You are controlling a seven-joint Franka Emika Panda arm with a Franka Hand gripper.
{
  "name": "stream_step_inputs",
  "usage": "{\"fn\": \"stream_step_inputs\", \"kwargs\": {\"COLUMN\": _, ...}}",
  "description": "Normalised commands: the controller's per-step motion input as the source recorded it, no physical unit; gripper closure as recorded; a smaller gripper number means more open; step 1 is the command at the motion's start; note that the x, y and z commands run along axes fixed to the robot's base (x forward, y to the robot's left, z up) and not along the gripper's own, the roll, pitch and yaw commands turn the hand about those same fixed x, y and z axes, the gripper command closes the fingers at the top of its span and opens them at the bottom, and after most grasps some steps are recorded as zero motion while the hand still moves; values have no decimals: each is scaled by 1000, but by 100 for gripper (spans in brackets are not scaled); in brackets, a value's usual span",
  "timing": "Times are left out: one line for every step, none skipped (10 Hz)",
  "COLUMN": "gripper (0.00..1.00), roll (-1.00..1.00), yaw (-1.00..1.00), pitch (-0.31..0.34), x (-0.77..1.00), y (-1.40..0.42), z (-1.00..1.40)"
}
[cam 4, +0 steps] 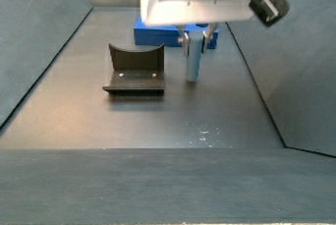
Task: Pick up the oval object. Move up. Move to above the board. Insert the oval object.
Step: Move up, then move to above the board.
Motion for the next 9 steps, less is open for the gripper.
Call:
{"fn": "stream_step_inputs", "kwargs": {"gripper": 100, "roll": -3, "yaw": 14, "pitch": -13, "x": -35, "y": -20, "z": 582}}
{"fn": "stream_step_inputs", "kwargs": {"gripper": 100, "roll": -6, "yaw": 15, "pitch": -10, "x": -32, "y": -16, "z": 419}}
{"fn": "stream_step_inputs", "kwargs": {"gripper": 100, "roll": -13, "yaw": 17, "pitch": 8, "x": -23, "y": -12, "z": 188}}
{"fn": "stream_step_inputs", "kwargs": {"gripper": 100, "roll": -123, "yaw": -239, "pitch": -101, "x": 112, "y": -246, "z": 1000}}
{"fn": "stream_step_inputs", "kwargs": {"gripper": 100, "roll": -125, "yaw": -233, "pitch": -86, "x": 115, "y": -247, "z": 1000}}
{"fn": "stream_step_inputs", "kwargs": {"gripper": 100, "roll": -125, "yaw": -164, "pitch": -32, "x": 91, "y": -205, "z": 1000}}
{"fn": "stream_step_inputs", "kwargs": {"gripper": 100, "roll": -128, "yaw": -119, "pitch": 0, "x": 86, "y": -187, "z": 1000}}
{"fn": "stream_step_inputs", "kwargs": {"gripper": 100, "roll": -127, "yaw": -96, "pitch": 17, "x": 85, "y": -178, "z": 1000}}
{"fn": "stream_step_inputs", "kwargs": {"gripper": 100, "roll": -126, "yaw": -59, "pitch": 50, "x": 80, "y": -149, "z": 1000}}
